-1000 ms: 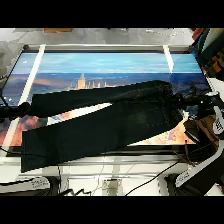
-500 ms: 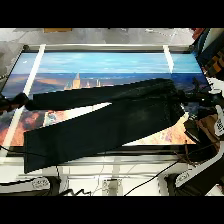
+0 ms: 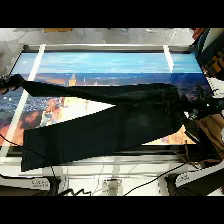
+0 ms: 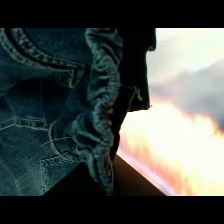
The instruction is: Fold the clothes and pants, and hang the long-sleeved shirts on hangers.
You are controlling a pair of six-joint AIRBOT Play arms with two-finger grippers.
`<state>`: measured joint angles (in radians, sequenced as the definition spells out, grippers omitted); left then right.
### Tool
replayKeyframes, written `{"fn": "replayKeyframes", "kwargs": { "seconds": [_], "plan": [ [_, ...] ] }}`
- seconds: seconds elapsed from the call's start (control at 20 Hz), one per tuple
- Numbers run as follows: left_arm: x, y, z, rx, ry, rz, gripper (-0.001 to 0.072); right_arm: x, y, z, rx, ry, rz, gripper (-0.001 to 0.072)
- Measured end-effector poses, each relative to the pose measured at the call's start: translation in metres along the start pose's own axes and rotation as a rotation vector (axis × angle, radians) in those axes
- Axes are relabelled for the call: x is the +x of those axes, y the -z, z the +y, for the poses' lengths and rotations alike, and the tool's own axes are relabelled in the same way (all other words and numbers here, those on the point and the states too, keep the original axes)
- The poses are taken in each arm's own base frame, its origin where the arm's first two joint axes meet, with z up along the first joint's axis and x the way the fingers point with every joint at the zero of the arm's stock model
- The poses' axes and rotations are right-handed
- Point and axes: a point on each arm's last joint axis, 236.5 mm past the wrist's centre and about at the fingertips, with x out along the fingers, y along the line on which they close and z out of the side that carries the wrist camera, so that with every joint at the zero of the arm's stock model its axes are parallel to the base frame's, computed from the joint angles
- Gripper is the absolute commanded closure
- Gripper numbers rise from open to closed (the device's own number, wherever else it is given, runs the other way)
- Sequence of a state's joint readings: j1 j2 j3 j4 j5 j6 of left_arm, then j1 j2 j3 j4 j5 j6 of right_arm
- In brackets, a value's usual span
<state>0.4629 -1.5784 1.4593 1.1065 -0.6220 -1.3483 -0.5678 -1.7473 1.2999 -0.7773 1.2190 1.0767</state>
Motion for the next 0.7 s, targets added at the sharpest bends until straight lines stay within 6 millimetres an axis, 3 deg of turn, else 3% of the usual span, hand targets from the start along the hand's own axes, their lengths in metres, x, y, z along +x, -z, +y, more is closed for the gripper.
{"fn": "replayKeyframes", "kwargs": {
  "seconds": [0.15, 0.3, 0.5, 0.7],
  "plan": [
    [-0.001, 0.025, 0.016, 0.097, -0.059, 0.136, 0.0686, -0.005, 0.021, 0.005, 0.008, 0.011, 0.000, 0.0679],
    [-0.011, 0.058, 0.054, 0.173, -0.157, 0.302, 0.0686, -0.011, 0.025, 0.007, -0.005, 0.032, -0.031, 0.0679],
    [-0.025, 0.103, 0.098, 0.166, -0.238, 0.489, 0.0686, -0.015, 0.006, -0.003, -0.005, 0.087, -0.129, 0.0679],
    [-0.030, 0.146, 0.116, 0.147, -0.261, 0.603, 0.0685, -0.019, -0.006, -0.009, 0.012, 0.116, -0.190, 0.0679]
  ]
}}
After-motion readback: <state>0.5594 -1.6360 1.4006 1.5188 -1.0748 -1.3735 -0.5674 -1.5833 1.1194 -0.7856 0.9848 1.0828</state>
